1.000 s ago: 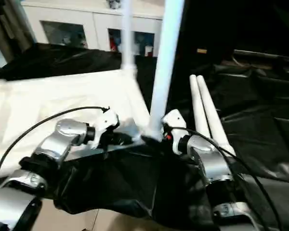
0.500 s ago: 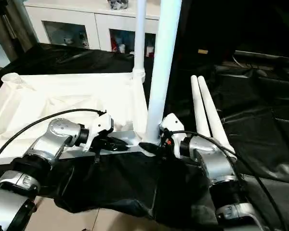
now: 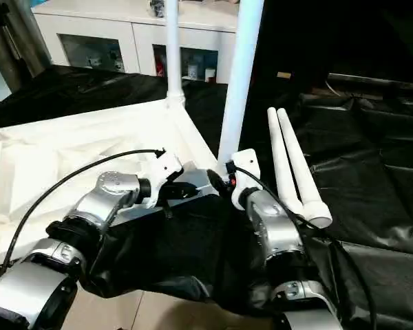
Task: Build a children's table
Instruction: Rotate leg to tighten
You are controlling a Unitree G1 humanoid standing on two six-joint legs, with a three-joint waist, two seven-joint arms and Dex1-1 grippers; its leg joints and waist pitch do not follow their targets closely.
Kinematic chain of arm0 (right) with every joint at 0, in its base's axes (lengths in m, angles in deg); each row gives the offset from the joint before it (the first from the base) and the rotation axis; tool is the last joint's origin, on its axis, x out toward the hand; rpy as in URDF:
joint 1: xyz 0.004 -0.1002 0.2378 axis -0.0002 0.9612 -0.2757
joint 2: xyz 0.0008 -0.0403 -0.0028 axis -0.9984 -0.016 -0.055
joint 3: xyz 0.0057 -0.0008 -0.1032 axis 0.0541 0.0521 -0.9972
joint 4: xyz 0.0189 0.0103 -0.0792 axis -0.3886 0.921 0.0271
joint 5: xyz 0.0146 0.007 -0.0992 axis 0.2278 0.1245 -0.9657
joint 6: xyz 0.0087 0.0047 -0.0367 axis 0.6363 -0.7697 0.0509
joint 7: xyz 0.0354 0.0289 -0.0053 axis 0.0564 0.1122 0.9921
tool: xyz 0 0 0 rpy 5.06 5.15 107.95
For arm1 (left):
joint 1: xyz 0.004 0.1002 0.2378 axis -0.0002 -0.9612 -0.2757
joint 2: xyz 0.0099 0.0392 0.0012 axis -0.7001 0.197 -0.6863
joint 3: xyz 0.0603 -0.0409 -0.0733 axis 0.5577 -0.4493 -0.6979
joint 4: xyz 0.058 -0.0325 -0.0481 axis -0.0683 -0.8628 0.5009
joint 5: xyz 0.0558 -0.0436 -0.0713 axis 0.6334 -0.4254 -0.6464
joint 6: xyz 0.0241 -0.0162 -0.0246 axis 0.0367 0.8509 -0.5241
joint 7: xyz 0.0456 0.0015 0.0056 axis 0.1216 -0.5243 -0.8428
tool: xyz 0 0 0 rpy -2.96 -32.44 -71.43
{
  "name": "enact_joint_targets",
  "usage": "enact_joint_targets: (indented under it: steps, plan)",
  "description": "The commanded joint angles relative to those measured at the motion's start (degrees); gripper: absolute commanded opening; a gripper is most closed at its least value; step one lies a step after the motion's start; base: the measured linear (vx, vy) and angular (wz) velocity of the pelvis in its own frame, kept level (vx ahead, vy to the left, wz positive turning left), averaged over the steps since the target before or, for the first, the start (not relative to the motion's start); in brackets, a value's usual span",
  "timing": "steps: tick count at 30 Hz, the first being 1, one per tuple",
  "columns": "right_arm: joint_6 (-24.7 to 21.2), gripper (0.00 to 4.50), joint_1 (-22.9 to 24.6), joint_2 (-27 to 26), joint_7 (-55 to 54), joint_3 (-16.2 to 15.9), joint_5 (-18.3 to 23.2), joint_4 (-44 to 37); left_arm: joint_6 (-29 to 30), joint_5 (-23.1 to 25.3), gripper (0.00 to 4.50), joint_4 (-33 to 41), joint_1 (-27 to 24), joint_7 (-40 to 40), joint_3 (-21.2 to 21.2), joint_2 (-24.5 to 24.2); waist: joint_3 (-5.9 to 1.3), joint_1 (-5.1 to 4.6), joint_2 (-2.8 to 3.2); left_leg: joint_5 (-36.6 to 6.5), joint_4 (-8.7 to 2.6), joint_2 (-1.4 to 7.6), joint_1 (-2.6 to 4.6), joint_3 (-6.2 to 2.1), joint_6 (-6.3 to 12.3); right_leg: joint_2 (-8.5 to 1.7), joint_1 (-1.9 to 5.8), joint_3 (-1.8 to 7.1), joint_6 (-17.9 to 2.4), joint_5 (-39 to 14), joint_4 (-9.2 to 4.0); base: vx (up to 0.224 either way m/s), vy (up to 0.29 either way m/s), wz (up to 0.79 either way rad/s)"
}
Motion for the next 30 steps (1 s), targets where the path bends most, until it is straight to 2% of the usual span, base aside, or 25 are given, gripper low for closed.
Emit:
enact_joint_targets:
  steps: [1,2,4,5,7,10,15,17,20,23,26,27,28,30]
  plan:
    - [-1.77,3.47,1.04,-5.15,6.33,-6.12,0.87,2.31,-1.51,-1.75,0.0,2.48,2.49,0.97,1.1,4.41,-2.99,-0.12,0.18,-15.61,-4.52,1.44,0.0,-0.82,2.05,-3.37,2.39,2.89,-9.23,-21.8,-5.46,0.0,0.0,0.0]
    - [-2.21,3.77,1.17,-4.63,7.95,-6.51,1.13,1.77,-1.69,-1.68,0.0,2.55,2.27,1.65,1.3,3.93,-2.99,-0.13,0.09,-15.55,-4.52,1.49,0.05,-0.76,2.1,-3.37,2.35,2.93,-9.55,-21.32,-5.42,0.0,0.0,0.0]
    - [-2.81,3.89,1.5,-3.67,10.8,-7.63,1.28,0.75,-2.0,-1.68,0.0,2.63,1.98,2.66,1.59,3.21,-2.97,-0.11,0.1,-15.7,-4.52,1.47,-0.02,-0.8,2.38,-3.39,2.52,2.92,-9.85,-21.06,-5.32,0.0,0.0,0.0]
    - [-2.49,3.91,2.16,-2.16,14.26,-9.32,1.01,-0.89,-2.06,-1.86,0.0,3.14,1.49,4.35,1.88,2.29,-3.03,-0.07,0.03,-15.2,-4.47,1.48,-0.18,-0.78,2.7,-3.4,2.69,2.94,-9.81,-20.47,-5.27,0.0,0.0,0.0]
    - [-2.38,3.91,2.99,-0.38,18.48,-10.77,1.44,-2.84,-2.42,-2.11,0.0,3.94,0.83,6.7,2.29,1.3,-3.23,0.06,-0.01,-13.35,-4.38,1.55,-0.24,-0.75,3.18,-3.46,2.85,3.05,-10.48,-17.68,-4.91,0.0,0.0,0.0]
    - [-1.93,3.91,4.34,3.07,25.39,-12.49,2.51,-5.79,-3.5,-2.61,0.0,5.34,-0.33,11.14,3.04,-0.53,-3.48,0.17,-0.07,-9.68,-4.01,1.63,-0.57,-0.6,4.91,-3.49,3.21,3.11,-12.52,-11.48,-4.13,0.0,0.0,0.0]
    - [-2.36,3.91,5.63,7.71,33.04,-13.45,3.86,-9.03,-4.6,-3.73,0.0,7.38,-1.9,17.7,3.82,-3.05,-3.75,0.61,0.19,-6.83,-3.69,1.98,-0.33,-0.35,6.5,-3.22,3.33,3.05,-16.15,-2.69,-2.94,0.0,0.0,0.0]
    - [-3.18,3.91,6.37,10.05,36.81,-13.6,4.09,-10.85,-4.64,-3.91,0.0,8.14,-2.45,20.71,4.03,-4.45,-3.57,0.84,0.19,-8.26,-3.77,2.01,-0.19,-0.27,6.18,-3.24,3.29,3.02,-16.37,-3.83,-3.07,0.0,0.0,0.0]
    - [-3.77,3.91,6.92,12.1,39.7,-13.86,4.26,-12.26,-5.22,-3.55,0.0,7.98,-2.59,22.64,4.13,-5.83,-3.29,1.14,0.14,-11.08,-3.96,2.11,-0.05,-0.22,5.31,-3.41,3.18,3.1,-15.09,-8.8,-3.61,0.0,0.0,0.0]
    - [-4.37,3.61,7.14,13.04,41.12,-14.24,4.57,-12.91,-5.44,-3.54,0.0,7.77,-2.6,23.5,4.23,-6.66,-3.24,1.3,0.08,-11.6,-4.07,2.06,0.09,-0.26,4.14,-3.44,3.05,3.13,-14.02,-11.87,-3.93,0.0,0.0,0.0]
    - [-4.66,3.36,7.33,13.0,41.4,-14.52,4.64,-13.28,-5.66,-3.41,0.0,7.56,-2.58,23.87,4.19,-6.98,-3.29,1.45,0.07,-11.13,-4.07,2.03,0.02,-0.29,3.76,-3.49,3.04,3.17,-13.7,-12.08,-3.93,0.0,0.0,0.0]
    - [-4.78,3.36,7.4,12.9,41.33,-14.61,4.65,-13.44,-5.61,-3.37,0.0,7.66,-2.59,23.87,4.16,-6.99,-3.33,1.48,0.41,-10.97,-4.06,2.01,0.03,-0.34,3.63,-3.49,3.05,3.15,-13.73,-11.78,-3.85,0.0,0.0,0.0]
    - [-4.99,3.19,7.63,12.15,40.55,-14.81,4.47,-13.69,-5.53,-3.27,0.0,7.64,-2.46,22.86,3.84,-6.66,-3.4,1.45,0.22,-10.58,-4.02,1.99,0.0,-0.32,3.63,-3.42,3.11,3.14,-13.87,-10.79,-3.79,0.0,0.0,0.0]
    - [-4.9,3.07,7.8,11.28,39.43,-14.89,4.18,-13.49,-5.33,-3.14,0.0,7.34,-2.21,21.29,3.48,-6.01,-3.47,1.48,0.19,-9.7,-3.98,1.97,-0.03,-0.33,3.72,-3.39,3.13,3.12,-14.26,-9.06,-3.58,0.0,0.0,0.0]
